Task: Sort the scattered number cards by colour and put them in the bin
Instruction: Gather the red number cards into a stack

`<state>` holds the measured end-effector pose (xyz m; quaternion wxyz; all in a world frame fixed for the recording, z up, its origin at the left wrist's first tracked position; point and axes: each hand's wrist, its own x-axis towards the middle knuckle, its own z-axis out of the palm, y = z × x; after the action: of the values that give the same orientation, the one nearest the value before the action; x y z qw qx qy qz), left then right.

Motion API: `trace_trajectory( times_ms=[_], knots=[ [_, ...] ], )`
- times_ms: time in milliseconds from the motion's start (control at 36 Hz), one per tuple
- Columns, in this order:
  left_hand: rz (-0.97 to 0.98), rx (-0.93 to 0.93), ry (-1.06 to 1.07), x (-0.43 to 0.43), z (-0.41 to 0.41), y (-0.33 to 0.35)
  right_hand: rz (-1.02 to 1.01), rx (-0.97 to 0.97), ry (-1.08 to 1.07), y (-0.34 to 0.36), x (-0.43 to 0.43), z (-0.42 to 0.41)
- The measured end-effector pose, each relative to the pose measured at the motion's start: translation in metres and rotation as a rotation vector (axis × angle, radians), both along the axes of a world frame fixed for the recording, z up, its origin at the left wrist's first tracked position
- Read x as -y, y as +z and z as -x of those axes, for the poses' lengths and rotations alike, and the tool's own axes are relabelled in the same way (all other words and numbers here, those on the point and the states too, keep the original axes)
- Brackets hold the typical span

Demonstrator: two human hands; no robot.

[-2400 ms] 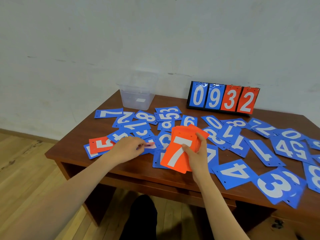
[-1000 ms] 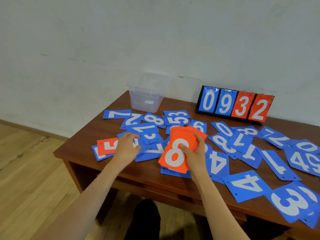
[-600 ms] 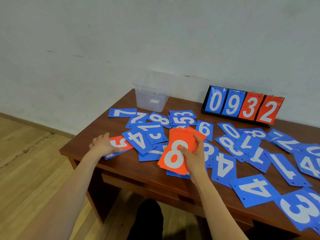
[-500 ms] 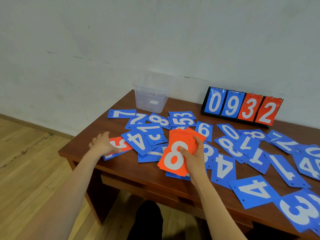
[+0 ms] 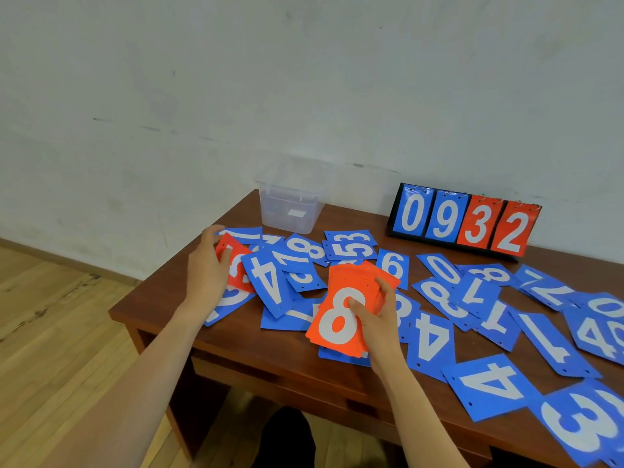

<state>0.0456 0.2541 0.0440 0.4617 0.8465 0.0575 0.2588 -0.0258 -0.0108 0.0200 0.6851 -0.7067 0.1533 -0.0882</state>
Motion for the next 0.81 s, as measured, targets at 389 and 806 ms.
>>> trace_trajectory(
  times_ms=[389, 806],
  knots=[
    [-0.465, 0.194, -0.391, 0.087, 0.034, 0.079, -0.021, 0.046, -0.035, 0.008, 0.02, 0.01],
    [-0.003, -0.2, -0.909, 0.203, 0.03, 0.07, -0.059, 0.149, -0.046, 0.01, 0.081, 0.035]
  ],
)
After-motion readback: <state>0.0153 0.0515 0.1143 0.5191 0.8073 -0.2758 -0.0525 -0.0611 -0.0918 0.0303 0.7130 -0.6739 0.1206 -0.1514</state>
